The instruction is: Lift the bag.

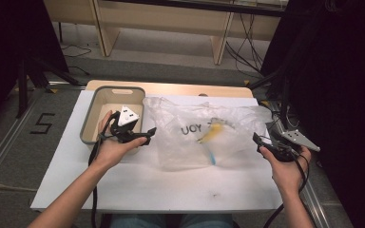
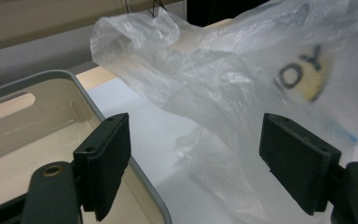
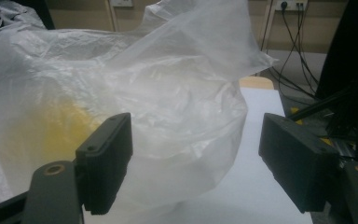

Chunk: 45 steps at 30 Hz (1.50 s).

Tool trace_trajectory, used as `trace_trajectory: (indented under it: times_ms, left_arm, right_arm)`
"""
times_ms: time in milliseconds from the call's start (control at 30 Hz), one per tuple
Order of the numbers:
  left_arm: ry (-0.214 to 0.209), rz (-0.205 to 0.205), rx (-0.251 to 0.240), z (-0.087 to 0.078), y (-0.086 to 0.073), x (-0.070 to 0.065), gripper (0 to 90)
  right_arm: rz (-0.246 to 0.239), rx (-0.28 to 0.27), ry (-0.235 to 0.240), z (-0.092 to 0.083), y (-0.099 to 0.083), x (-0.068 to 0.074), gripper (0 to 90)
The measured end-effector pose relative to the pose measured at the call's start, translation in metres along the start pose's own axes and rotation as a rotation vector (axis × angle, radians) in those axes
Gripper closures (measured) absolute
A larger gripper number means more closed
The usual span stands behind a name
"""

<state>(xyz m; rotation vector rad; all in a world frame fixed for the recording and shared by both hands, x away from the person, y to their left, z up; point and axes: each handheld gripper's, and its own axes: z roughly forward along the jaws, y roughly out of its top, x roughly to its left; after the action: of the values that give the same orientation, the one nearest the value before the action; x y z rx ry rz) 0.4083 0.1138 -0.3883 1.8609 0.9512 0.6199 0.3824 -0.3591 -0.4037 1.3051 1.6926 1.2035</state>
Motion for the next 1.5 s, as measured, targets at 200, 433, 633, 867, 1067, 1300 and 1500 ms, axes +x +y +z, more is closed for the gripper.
trace_trajectory:
  times_ms: [200, 433, 633, 867, 1067, 1300, 1500]
  left_arm:
    - [0.0, 0.007, 0.008, -0.007, -0.007, 0.0, 24.9]
    - [-0.024, 0.009, 0.016, -0.01, -0.012, -0.002, 25.0]
    - [-0.031, 0.019, 0.019, -0.013, -0.015, -0.006, 24.9]
    - [-0.041, 0.032, 0.02, -0.019, -0.019, -0.009, 24.7]
    - [-0.058, 0.065, 0.035, -0.025, -0.029, -0.01, 24.5]
    - [-0.079, 0.081, 0.037, -0.032, -0.057, -0.011, 24.4]
    - [-0.072, 0.08, 0.03, -0.042, -0.075, -0.007, 23.5]
  right_arm:
    - [-0.001, 0.0, 0.019, -0.009, -0.006, 0.0, 27.2]
    - [-0.012, 0.008, 0.039, -0.015, -0.009, -0.001, 27.2]
    - [-0.016, 0.023, 0.059, -0.017, -0.015, 0.001, 27.1]
    - [-0.025, 0.034, 0.087, -0.019, -0.019, 0.005, 27.2]
    - [-0.036, 0.056, 0.129, -0.021, -0.026, 0.007, 27.3]
    - [-0.045, 0.086, 0.156, -0.024, -0.042, 0.012, 28.9]
    - [-0.043, 0.118, 0.177, -0.029, -0.056, 0.016, 28.9]
